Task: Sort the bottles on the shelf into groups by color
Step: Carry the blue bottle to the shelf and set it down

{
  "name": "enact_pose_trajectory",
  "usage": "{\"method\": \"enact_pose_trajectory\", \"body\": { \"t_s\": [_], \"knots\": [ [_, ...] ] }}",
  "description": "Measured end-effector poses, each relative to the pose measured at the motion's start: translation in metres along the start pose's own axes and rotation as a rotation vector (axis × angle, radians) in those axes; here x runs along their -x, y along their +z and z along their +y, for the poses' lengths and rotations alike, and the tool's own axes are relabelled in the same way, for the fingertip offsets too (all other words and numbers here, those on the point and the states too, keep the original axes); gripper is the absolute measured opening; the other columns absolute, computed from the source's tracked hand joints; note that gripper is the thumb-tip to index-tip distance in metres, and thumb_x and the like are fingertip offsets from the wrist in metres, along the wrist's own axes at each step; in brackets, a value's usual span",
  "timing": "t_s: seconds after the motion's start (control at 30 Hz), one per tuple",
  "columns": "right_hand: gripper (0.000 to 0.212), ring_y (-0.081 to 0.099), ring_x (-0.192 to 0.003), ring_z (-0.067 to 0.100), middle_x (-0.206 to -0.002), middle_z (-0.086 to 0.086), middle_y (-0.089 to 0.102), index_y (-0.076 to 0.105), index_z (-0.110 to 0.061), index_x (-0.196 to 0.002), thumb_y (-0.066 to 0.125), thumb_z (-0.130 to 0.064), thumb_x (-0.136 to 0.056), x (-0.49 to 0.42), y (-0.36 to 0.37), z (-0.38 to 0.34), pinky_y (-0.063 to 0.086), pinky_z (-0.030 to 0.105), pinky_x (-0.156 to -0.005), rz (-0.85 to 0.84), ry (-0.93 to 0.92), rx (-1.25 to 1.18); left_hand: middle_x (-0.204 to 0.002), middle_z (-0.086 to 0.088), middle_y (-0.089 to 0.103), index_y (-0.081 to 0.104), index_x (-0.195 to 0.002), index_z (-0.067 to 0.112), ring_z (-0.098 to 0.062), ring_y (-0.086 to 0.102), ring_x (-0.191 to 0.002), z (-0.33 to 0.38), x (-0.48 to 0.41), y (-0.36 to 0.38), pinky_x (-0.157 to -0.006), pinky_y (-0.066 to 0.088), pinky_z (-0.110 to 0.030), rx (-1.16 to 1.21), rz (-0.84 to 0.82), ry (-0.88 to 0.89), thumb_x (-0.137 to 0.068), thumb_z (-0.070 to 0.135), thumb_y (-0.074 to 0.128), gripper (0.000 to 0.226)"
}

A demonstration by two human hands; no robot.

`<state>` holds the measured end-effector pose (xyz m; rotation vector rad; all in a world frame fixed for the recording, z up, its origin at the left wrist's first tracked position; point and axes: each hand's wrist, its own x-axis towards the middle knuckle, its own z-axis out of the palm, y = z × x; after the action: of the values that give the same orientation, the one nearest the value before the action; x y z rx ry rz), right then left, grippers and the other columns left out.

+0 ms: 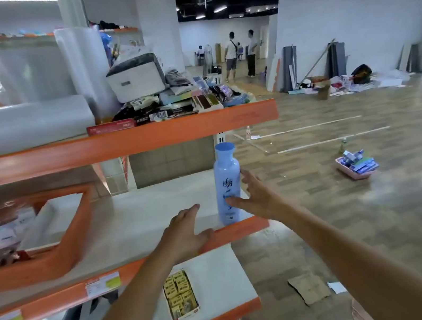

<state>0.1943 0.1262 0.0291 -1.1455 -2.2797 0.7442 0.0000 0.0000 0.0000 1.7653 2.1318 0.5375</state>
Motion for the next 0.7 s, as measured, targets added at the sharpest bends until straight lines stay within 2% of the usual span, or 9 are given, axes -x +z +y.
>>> {"method": "enact_pose_trajectory", "body": {
  "t_s": [0.1,0.2,0.33,0.47,0.63,0.7],
  "knots": [
    [0.085,0.057,-0.111,0.015,-0.122,-0.007,0.055,0.036,-0.029,-0.135,0.073,-0.058,-0.064,-0.014,0.004,-0.007,0.050,0.042,-0.094,0.039,0.028,-0.190,-0.159,-0.002,0.025,0.017,-0.156,0.026,-0.022,0.027,-0.145,-0.005,-0.012,0.000,-0.115,0.031,-0.040,-0.005,-0.015,0.008,-0.090,0.055,0.057,0.082],
    [0.080,0.060,-0.108,0.016,-0.117,-0.005,0.058,0.037,-0.023,-0.133,0.081,-0.041,-0.069,-0.025,0.006,-0.012,0.053,0.042,-0.090,0.036,0.059,-0.335,-0.160,-0.002,0.025,0.017,-0.156,0.026,-0.022,0.027,-0.145,-0.007,-0.018,0.000,-0.115,0.031,-0.039,-0.005,-0.039,-0.002,-0.090,0.057,0.056,0.083],
    [0.060,0.063,-0.102,0.018,-0.108,-0.004,0.061,0.043,-0.021,-0.122,0.079,-0.031,-0.075,-0.032,0.011,-0.012,0.055,0.042,-0.085,0.068,0.059,-0.388,-0.160,-0.001,0.025,0.017,-0.156,0.027,-0.021,0.028,-0.144,-0.004,-0.019,0.002,-0.115,0.031,-0.036,-0.004,-0.034,0.010,-0.090,0.057,0.056,0.082],
    [0.053,0.062,-0.091,0.011,-0.099,-0.011,0.061,0.048,-0.026,-0.113,0.081,-0.031,-0.072,-0.018,0.006,-0.010,0.055,0.037,-0.079,0.158,0.013,-0.391,-0.160,0.000,0.027,0.018,-0.156,0.026,-0.018,0.030,-0.144,0.008,-0.019,0.007,-0.115,0.030,-0.033,0.019,-0.005,0.024,-0.090,0.054,0.058,0.081],
    [0.051,0.062,-0.085,0.003,-0.097,-0.012,0.065,0.051,-0.034,-0.115,0.080,-0.036,-0.072,0.007,-0.024,-0.008,0.055,0.029,-0.074,0.236,-0.008,-0.450,-0.159,0.000,0.030,0.019,-0.155,0.028,-0.019,0.032,-0.143,0.028,-0.019,0.012,-0.113,0.030,-0.031,0.026,0.040,0.064,-0.090,0.053,0.059,0.080],
    [0.052,0.063,-0.085,0.005,-0.096,-0.012,0.066,0.051,-0.035,-0.113,0.079,-0.041,-0.070,0.015,-0.040,-0.003,0.057,0.033,-0.074,0.255,-0.004,-0.440,-0.158,-0.001,0.031,0.019,-0.155,0.028,-0.019,0.032,-0.143,0.036,-0.020,0.014,-0.112,0.031,-0.031,0.005,0.050,0.088,-0.090,0.054,0.059,0.080]
  ]
}}
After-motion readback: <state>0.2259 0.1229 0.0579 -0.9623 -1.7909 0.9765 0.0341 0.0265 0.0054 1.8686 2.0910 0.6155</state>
